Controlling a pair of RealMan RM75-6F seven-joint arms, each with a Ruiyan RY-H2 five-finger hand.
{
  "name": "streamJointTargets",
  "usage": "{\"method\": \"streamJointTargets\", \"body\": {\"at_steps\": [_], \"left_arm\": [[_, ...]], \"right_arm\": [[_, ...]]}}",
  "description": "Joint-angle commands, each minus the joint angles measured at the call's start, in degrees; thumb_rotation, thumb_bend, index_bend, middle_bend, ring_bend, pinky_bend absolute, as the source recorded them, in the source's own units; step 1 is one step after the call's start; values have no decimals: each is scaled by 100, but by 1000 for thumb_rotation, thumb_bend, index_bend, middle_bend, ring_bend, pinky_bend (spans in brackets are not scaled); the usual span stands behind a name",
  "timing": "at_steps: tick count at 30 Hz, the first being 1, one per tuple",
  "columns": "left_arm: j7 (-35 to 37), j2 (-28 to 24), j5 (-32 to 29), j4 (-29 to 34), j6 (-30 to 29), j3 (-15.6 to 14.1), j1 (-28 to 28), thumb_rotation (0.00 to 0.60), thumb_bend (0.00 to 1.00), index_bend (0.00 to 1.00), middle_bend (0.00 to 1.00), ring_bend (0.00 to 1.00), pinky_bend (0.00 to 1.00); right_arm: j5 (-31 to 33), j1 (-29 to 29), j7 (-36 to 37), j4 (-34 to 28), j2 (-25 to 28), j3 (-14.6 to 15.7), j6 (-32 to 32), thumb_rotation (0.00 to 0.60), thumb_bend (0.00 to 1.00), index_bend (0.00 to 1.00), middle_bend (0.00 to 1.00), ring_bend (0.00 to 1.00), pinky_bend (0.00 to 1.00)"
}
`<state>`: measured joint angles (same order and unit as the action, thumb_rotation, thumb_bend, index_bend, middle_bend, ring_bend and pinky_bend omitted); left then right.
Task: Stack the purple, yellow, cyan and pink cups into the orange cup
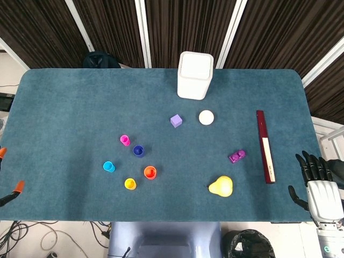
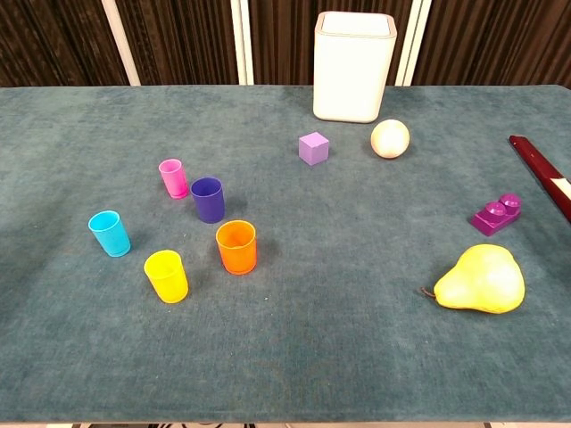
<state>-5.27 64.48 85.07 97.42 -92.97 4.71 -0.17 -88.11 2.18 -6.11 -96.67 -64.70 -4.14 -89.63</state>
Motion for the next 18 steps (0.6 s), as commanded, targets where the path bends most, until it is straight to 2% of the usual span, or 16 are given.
{"method": "streamJointTargets", "body": {"at_steps": [1, 8, 12, 15, 18], "left_arm": [[43, -9, 0, -9, 15, -6, 3, 600, 252, 37, 14, 0, 0], [133, -49, 120, 19, 65, -68, 24, 600, 246, 37, 12, 0, 0], [187, -72, 296, 36, 436, -133, 254, 600, 239, 38, 7, 0, 0], [229, -153, 358, 191, 1051, -50, 690, 600, 227, 38, 5, 0, 0], [-56, -310, 153, 512, 2065, 243, 1429, 600, 215, 38, 5, 0, 0]], "right_arm": [[41, 18, -21, 25, -22, -4, 53, 600, 419, 36, 0, 35, 24], [74, 23, -31, 32, -33, -1, 88, 600, 420, 36, 0, 35, 24], [140, 2, 21, -1, -13, -27, 72, 600, 421, 36, 0, 35, 24], [139, -4, 40, -21, 7, -37, 53, 600, 420, 36, 0, 35, 24], [162, 4, 44, -8, 7, -43, 77, 600, 420, 36, 0, 35, 24]]}}
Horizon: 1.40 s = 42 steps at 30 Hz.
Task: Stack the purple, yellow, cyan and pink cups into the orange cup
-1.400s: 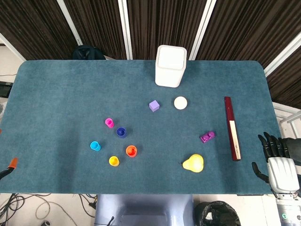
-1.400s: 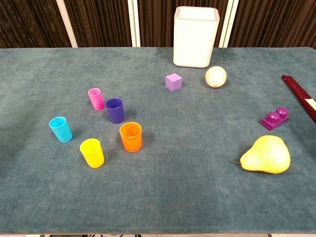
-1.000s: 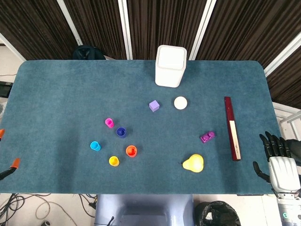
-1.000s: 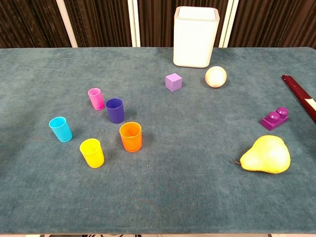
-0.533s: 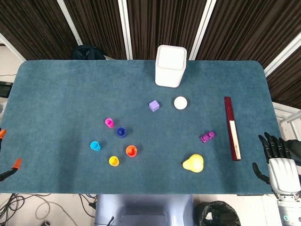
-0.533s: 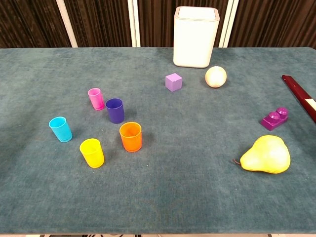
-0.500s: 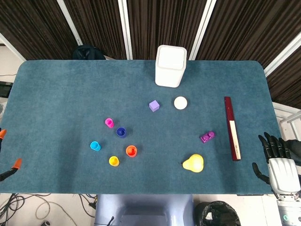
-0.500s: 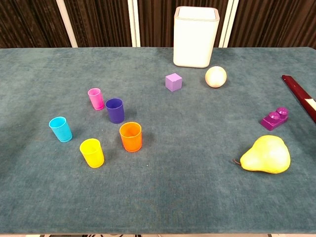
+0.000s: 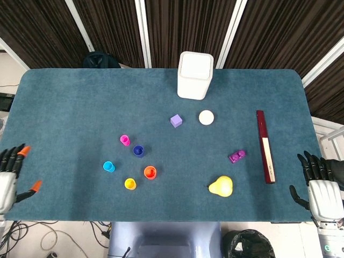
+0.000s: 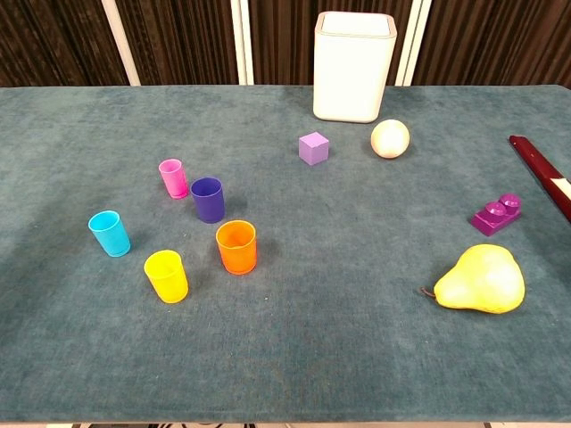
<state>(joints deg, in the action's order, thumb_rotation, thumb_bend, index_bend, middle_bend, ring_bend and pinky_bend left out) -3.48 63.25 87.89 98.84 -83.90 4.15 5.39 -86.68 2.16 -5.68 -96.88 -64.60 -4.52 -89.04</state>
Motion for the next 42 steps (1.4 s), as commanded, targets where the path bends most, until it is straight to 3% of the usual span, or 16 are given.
{"method": "streamJointTargets", "body": {"at_steps": [1, 8, 16, 22, 26, 38, 42], "left_arm": [[-307, -201, -178, 428, 1324, 356, 1001, 600, 212, 38, 6, 0, 0], [-1348, -50, -1439, 1053, 2819, 1004, 2239, 600, 201, 49, 6, 0, 0], [-2818, 628, -3250, 800, 3389, 1270, 3355, 600, 201, 72, 7, 0, 0], [-3641, 1312, -4250, 207, 3479, 1126, 4082, 600, 201, 97, 7, 0, 0], [-3780, 1808, -4580, -274, 3538, 1060, 4406, 600, 201, 121, 7, 0, 0], [-3931, 2319, -4791, -872, 3641, 706, 4786, 600, 201, 157, 8, 0, 0], [-4003, 2385, -4801, -979, 3638, 572, 4862, 600, 210, 237, 18, 0, 0]], "right_arm": [[29, 8, -2, 19, -5, -8, 24, 600, 420, 36, 0, 35, 24], [228, 47, -5, 143, -71, -96, 111, 600, 420, 36, 0, 35, 24], [723, 128, 74, 545, -192, -259, 393, 600, 420, 36, 0, 35, 24], [892, 166, 117, 810, -272, -341, 470, 600, 420, 36, 0, 35, 24], [920, 177, 158, 910, -284, -358, 492, 600, 420, 36, 0, 35, 24], [973, 140, 227, 976, -304, -428, 383, 600, 420, 36, 0, 35, 24], [977, 145, 206, 971, -319, -417, 400, 600, 420, 36, 0, 35, 24]]}}
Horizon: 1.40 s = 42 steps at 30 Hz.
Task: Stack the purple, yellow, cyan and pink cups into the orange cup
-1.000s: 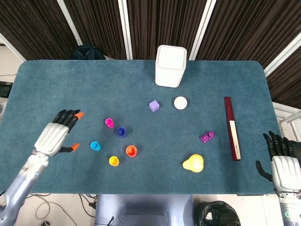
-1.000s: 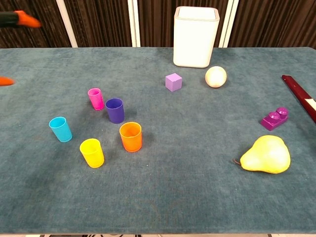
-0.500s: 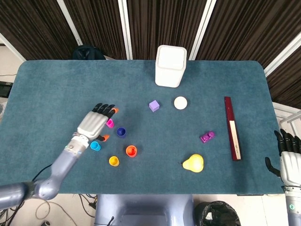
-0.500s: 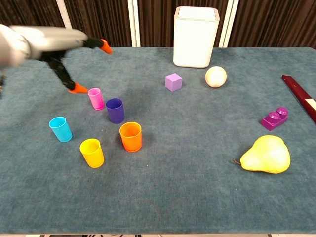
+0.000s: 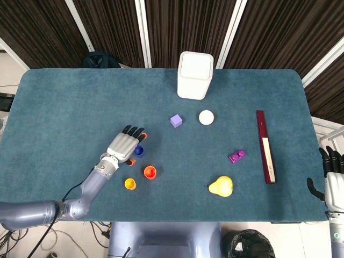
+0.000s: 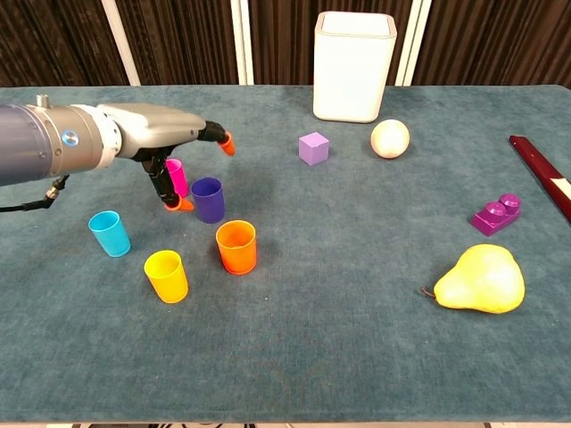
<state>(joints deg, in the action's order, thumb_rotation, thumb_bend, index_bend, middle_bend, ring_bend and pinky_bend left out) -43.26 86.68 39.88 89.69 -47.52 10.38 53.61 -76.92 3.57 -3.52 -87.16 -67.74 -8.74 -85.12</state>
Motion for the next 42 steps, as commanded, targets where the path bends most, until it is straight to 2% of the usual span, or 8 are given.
{"method": "streamJointTargets", "body": {"at_steps": [1, 14, 19, 30, 37, 42], "left_arm": [[-6, 80, 26, -124, -2, -65, 55, 600, 212, 252, 20, 0, 0], [219, 339, 186, -494, -31, -148, 161, 600, 218, 288, 29, 0, 0], [265, 380, 189, -497, -63, -181, 191, 600, 286, 343, 29, 0, 0], [-13, 420, 148, -510, -389, -331, 269, 600, 299, 358, 29, 0, 0], [-27, 459, 101, -466, -428, -348, 308, 600, 352, 467, 51, 0, 0], [-53, 426, 92, -417, -486, -369, 316, 600, 365, 485, 55, 0, 0]], "right_arm": [[-1, 5, -19, 0, -11, 8, 11, 600, 420, 36, 0, 35, 24], [53, 5, -52, 39, -55, -10, 16, 600, 420, 36, 0, 35, 24], [73, 9, -31, 54, -65, -18, 34, 600, 420, 36, 0, 35, 24], [120, 9, 28, 114, -92, -35, 62, 600, 420, 36, 0, 35, 24], [136, -6, 20, 92, -79, -51, 31, 600, 420, 36, 0, 35, 24], [136, -10, 25, 87, -74, -53, 26, 600, 420, 36, 0, 35, 24]]}}
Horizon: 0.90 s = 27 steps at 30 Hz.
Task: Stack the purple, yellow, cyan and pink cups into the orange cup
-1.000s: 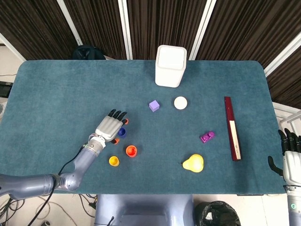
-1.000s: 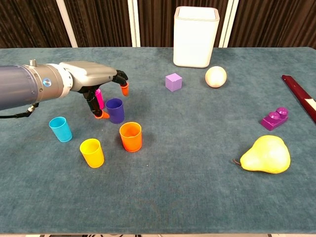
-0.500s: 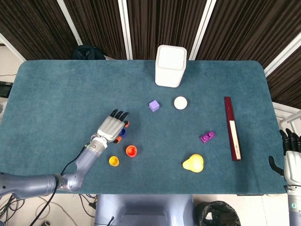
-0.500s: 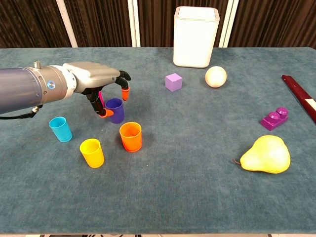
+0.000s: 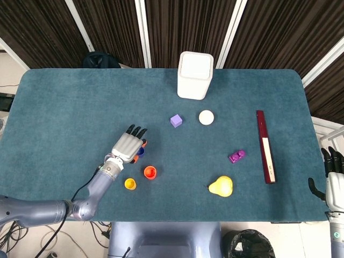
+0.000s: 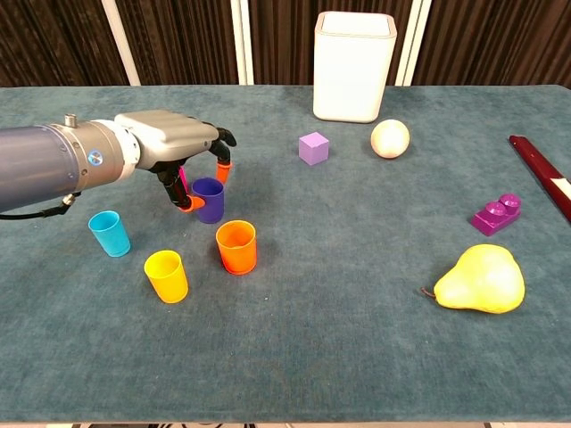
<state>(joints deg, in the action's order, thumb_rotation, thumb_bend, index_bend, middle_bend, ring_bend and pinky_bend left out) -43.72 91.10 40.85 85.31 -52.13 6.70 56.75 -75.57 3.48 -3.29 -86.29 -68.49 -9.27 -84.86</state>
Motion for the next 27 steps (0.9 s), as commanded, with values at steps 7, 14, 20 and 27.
{"method": "streamJointTargets", "body": {"at_steps": [7, 14, 20, 27], "left_arm": [[163, -387, 239, 654, -296, 264, 10, 600, 360, 478, 57, 0, 0], [162, -970, 461, 1697, -453, 423, 28, 600, 359, 467, 62, 0, 0], [-170, -1386, 458, 2410, -608, 185, -12, 600, 358, 455, 62, 0, 0], [-101, -1514, 641, 2717, -626, -96, -152, 600, 357, 455, 63, 0, 0]], "right_arm": [[-2, -16, 11, -19, 12, -18, -46, 600, 420, 36, 0, 35, 24], [-3, -4, -29, -25, -9, 2, -8, 600, 419, 36, 0, 35, 24], [10, -3, -76, -42, -24, 3, -9, 600, 420, 36, 0, 35, 24], [10, -13, -123, -79, -27, 1, -39, 600, 420, 36, 0, 35, 24]]}}
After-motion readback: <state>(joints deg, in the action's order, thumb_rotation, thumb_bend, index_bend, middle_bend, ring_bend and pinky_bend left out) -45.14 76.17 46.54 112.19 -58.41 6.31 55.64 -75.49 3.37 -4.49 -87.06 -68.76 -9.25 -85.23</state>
